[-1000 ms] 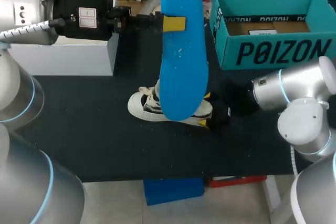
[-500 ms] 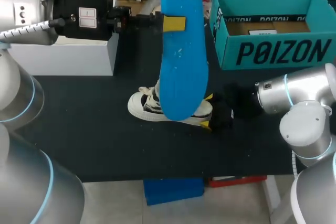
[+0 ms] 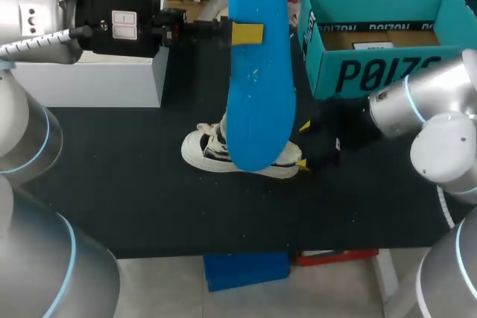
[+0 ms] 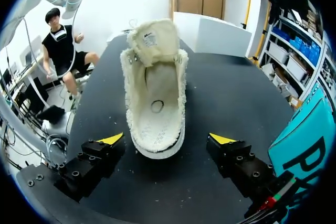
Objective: Take the shoe out of the shoebox, open the shoe tongue, remove and reinsert the insole, then place the shoe into the shoebox
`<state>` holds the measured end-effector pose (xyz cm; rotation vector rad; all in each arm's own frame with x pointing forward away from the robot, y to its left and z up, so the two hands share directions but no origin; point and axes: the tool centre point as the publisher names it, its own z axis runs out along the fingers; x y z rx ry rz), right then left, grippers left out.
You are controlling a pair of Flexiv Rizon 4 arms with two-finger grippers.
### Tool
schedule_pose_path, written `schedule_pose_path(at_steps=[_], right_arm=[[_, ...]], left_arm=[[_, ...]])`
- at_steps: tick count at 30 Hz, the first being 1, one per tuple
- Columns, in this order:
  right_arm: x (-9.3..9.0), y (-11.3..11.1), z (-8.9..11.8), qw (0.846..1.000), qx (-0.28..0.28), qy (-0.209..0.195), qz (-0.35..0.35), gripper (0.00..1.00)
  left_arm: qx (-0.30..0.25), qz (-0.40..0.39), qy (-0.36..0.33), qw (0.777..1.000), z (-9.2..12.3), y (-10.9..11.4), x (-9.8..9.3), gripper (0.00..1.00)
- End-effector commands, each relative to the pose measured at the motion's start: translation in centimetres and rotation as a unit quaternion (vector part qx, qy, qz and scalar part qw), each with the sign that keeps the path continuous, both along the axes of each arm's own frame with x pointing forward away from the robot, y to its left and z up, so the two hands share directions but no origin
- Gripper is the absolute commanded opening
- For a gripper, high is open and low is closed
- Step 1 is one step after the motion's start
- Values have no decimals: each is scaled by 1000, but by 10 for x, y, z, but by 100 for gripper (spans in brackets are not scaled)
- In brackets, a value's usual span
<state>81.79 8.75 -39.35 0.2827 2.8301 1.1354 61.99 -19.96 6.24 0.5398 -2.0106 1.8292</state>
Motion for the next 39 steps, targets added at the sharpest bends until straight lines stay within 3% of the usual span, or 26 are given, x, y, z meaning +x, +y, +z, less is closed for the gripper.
schedule_pose_path(at_steps=[1, 11, 26, 39], right_arm=[[13, 8, 21, 968, -243, 57, 12, 100], [29, 29, 31, 922, -374, 95, 29, 100], [39, 69, 30, 876, -470, 102, 45, 100], [42, 85, 7, 882, -455, 112, 44, 100]], left_arm=[[2, 1, 1, 1000, 1, -2, 1, 0], [2, 1, 1, 1000, 1, -2, 1, 0], [2, 1, 1, 1000, 1, -2, 1, 0], [2, 1, 1, 1000, 1, -2, 1, 0]])
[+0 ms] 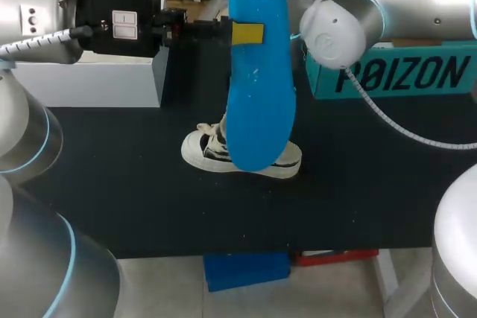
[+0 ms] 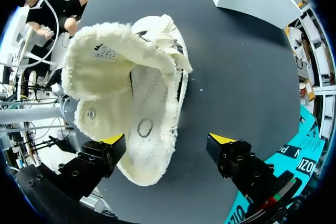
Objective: Take the shoe out of the shoebox, open the shoe tongue, remove and reinsert the insole, then place the shoe into the shoebox
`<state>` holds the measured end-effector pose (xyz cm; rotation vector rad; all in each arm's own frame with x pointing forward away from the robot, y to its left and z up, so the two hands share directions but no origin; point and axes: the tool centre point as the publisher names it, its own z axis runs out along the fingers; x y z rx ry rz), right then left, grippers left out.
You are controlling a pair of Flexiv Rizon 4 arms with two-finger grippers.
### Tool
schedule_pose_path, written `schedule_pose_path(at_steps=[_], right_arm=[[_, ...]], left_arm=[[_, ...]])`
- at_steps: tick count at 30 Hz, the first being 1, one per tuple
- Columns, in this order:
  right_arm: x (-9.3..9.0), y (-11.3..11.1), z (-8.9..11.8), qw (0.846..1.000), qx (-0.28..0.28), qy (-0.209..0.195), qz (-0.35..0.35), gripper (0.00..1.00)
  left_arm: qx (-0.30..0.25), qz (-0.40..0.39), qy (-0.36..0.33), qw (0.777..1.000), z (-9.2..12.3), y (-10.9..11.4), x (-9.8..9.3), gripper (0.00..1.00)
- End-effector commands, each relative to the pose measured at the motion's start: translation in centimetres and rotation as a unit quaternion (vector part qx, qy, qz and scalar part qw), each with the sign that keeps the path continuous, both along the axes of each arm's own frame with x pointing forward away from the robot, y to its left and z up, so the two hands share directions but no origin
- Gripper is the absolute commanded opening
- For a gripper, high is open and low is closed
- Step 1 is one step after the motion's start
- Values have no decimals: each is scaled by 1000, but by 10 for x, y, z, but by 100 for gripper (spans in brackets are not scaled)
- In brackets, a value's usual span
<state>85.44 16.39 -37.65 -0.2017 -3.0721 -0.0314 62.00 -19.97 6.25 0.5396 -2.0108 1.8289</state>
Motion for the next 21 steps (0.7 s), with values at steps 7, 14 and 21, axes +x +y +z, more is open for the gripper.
schedule_pose_path(at_steps=[7, 14, 21], right_arm=[[6, 11, -26, 996, -85, 22, -8, 100], [4, 12, -38, 998, -41, 21, -31, 35], [4, 13, -42, 999, -12, 16, -43, 0]], left_arm=[[2, 1, 1, 1000, 1, -2, 1, 0], [2, 1, 1, 1000, 1, -2, 1, 0], [2, 1, 1, 1000, 1, -2, 1, 0]])
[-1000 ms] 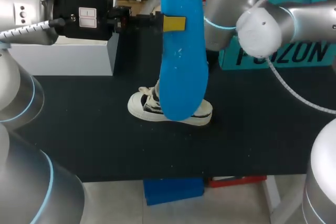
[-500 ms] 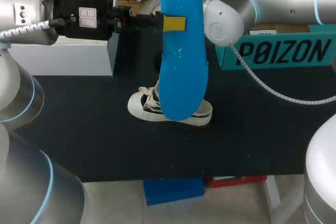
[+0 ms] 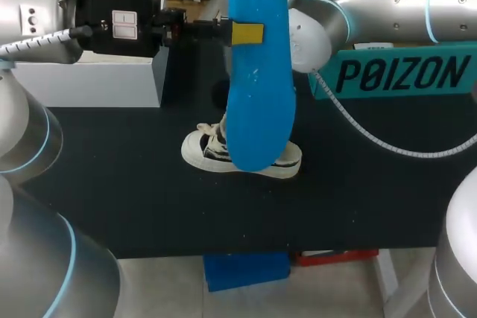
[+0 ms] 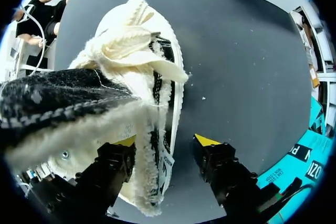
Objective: Take the shoe out of the shoebox, open the shoe tongue, remove and reinsert the insole, then place the shoe into the shoebox
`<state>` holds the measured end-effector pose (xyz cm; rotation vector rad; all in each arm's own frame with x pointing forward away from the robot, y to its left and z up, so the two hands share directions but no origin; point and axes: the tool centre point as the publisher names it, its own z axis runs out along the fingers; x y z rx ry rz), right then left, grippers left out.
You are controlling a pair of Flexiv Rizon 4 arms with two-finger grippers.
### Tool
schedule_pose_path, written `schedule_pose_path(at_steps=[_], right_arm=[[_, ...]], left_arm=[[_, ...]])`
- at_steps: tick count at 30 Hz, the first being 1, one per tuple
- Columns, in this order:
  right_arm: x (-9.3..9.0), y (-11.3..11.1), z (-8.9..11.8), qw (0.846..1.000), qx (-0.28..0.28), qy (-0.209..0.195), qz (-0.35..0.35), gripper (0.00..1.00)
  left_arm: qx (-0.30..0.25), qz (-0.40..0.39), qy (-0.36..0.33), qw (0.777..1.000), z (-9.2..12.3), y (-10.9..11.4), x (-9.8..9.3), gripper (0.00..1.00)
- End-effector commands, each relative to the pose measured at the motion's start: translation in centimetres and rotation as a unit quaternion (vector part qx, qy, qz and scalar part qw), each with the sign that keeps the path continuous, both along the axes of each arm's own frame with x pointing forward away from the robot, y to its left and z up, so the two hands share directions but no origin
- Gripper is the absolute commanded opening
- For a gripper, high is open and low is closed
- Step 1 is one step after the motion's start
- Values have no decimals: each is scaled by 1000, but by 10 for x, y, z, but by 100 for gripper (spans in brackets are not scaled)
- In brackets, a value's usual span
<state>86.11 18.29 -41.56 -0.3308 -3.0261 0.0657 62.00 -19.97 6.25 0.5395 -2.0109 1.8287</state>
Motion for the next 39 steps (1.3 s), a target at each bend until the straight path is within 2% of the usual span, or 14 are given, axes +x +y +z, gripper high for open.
schedule_pose_path(at_steps=[1, 21, 23, 27, 30, 33, 39], right_arm=[[-3, -6, -3, 1000, 20, -5, -1, 0], [-3, -6, -3, 1000, 20, -5, -1, 0], [-3, -13, 19, 999, 17, -28, -17, 0], [0, -30, 64, 993, 10, -41, -112, 0], [-2, -41, 87, 982, -4, -55, -180, 0], [-4, -50, 101, 965, -13, -61, -254, 0], [-5, -60, 113, 910, -16, -82, -407, 0]], left_arm=[[2, 1, 1, 1000, 1, -2, 1, 0], [2, 1, 1, 1000, 1, -2, 1, 0], [2, 1, 1, 1000, 1, -2, 1, 0], [2, 1, 1, 1000, 1, -2, 1, 0], [2, 1, 1, 1000, 1, -2, 1, 0], [2, 1, 1, 1000, 1, -2, 1, 0], [2, 1, 1, 1000, 1, -2, 1, 0]])
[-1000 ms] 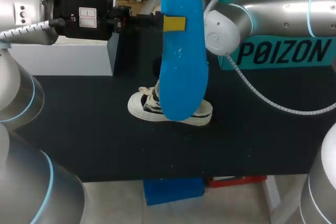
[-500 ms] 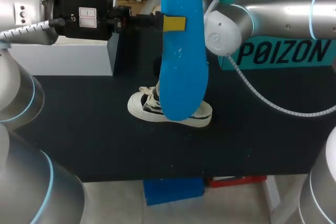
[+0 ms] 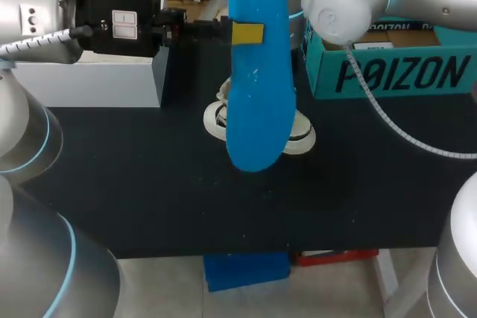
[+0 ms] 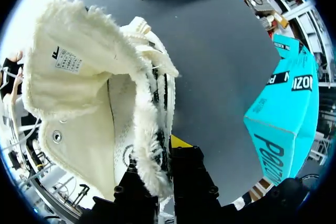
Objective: Take the shoe out of the shoebox, open the shoe tongue, remove and reinsert the insole, then place the shoe into the shoebox
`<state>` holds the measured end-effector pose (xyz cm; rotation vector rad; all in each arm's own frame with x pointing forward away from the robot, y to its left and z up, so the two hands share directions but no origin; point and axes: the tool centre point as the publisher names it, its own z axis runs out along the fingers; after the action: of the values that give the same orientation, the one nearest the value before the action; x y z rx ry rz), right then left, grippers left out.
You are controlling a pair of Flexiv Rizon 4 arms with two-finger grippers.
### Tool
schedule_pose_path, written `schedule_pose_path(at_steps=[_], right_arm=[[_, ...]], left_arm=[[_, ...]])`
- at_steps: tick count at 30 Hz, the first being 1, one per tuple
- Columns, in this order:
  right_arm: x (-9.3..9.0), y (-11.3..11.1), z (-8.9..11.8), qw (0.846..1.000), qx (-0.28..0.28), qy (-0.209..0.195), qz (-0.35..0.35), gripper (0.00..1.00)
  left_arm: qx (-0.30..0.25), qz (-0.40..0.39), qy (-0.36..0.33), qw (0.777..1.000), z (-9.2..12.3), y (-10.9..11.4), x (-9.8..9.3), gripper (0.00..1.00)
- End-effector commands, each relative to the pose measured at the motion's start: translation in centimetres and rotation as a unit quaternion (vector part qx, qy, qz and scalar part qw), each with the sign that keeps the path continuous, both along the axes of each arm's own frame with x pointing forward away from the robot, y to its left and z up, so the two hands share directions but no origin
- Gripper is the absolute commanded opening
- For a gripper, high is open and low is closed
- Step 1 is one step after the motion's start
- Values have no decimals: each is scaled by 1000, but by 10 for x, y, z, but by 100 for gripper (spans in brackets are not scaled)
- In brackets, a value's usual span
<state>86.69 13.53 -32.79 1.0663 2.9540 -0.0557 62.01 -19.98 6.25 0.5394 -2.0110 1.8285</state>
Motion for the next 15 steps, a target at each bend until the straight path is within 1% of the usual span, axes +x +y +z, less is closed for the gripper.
schedule_pose_path(at_steps=[1, 4, 7, 10, 15], right_arm=[[-10, -13, 26, 978, 0, -39, -205, 0], [-10, -14, 27, 959, 9, -54, -277, 0], [-11, -12, 24, 943, 16, -64, -326, 0], [-11, -8, 18, 929, 21, -74, -361, 0], [-9, 0, 11, 912, 21, -91, -399, 0]], left_arm=[[2, 1, 1, 1000, 1, -2, 1, 0], [2, 1, 1, 1000, 1, -2, 1, 0], [2, 1, 1, 1000, 1, -2, 1, 0], [2, 1, 1, 1000, 1, -2, 1, 0], [2, 1, 1, 1000, 1, -2, 1, 0]])
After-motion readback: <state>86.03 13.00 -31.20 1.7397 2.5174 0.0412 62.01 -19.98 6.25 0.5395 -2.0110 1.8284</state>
